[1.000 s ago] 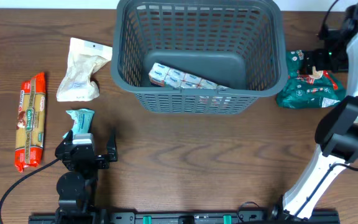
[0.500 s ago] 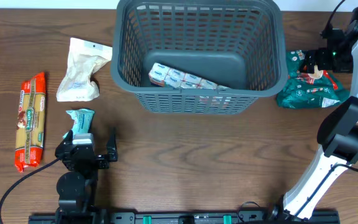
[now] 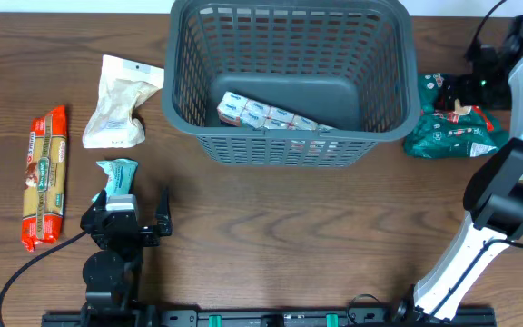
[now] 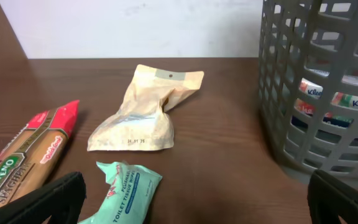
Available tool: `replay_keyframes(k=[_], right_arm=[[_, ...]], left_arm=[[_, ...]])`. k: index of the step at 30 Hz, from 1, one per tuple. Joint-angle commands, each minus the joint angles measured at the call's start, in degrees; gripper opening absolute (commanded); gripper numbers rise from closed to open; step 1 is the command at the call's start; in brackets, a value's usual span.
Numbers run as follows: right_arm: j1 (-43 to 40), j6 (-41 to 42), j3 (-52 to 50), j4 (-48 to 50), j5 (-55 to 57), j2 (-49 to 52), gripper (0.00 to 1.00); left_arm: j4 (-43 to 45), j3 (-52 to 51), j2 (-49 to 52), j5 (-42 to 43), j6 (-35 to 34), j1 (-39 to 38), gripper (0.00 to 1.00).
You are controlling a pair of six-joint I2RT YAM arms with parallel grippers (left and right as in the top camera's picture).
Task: Pack container
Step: 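Grasp the green coffee bag with the right gripper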
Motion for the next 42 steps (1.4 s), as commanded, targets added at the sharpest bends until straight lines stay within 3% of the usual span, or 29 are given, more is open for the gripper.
replay_keyframes(k=[1,18,19,21,24,42], right_arm=[[0.2,-0.9,-4.6,2.6,-0.6,-1.5,0.99],[0.2,0.8,-24.0,17.3,-2.8,-1.5,0.99],[0.2,0.8,-24.1,17.4,-2.8,-1.5,0.95],[0.2,0.1,-24.1,17.2,-2.8,-1.5,0.71],[0.2,0.2,-24.1,17.2,-2.8,-1.5,0.03],[0.3,6.6,-21.9,16.8,-3.6,-3.3,0.02]], left_arm=[[-0.3,-1.6,-0.3,0.0,0.7,0.3,0.99],[-0.3,-1.6,-0.3,0.0,0.8,0.3,0.99],[-0.3,-1.6,-0.3,0.0,0.7,0.3,0.99],[-0.3,-1.6,-0.3,0.0,0.7,0.3,0.99],[-0.3,-1.6,-0.3,0.0,0.8,0.3,0.99],[-0.3,-1.6,-0.3,0.0,0.8,0.3,0.99]])
